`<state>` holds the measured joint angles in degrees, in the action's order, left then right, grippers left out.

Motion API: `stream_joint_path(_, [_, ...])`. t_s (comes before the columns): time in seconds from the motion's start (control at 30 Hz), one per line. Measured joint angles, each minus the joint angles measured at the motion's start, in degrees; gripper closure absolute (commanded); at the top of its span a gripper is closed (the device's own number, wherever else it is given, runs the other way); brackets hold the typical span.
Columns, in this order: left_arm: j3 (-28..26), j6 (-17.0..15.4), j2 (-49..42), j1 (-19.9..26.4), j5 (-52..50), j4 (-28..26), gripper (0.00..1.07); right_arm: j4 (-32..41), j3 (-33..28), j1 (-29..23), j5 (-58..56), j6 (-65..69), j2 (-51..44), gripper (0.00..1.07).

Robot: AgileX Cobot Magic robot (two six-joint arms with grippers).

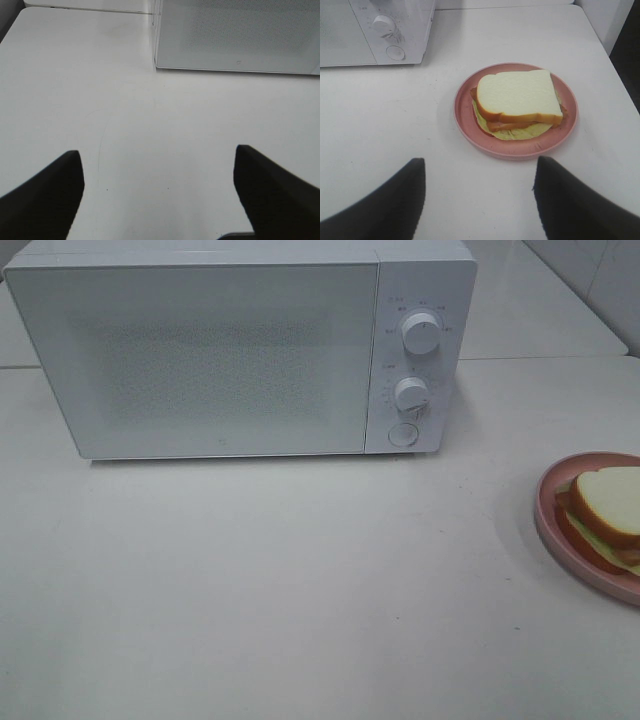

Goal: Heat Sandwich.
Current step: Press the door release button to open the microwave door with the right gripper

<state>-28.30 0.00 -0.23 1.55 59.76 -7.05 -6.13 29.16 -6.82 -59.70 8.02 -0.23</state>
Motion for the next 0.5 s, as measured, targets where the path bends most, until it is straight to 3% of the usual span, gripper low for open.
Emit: stream_joint_path(0.5, [0.0,0.0,0.0,0.0,0.0,0.0,0.31,0.0,0.0,0.0,0.0,0.0,0.0,0.46])
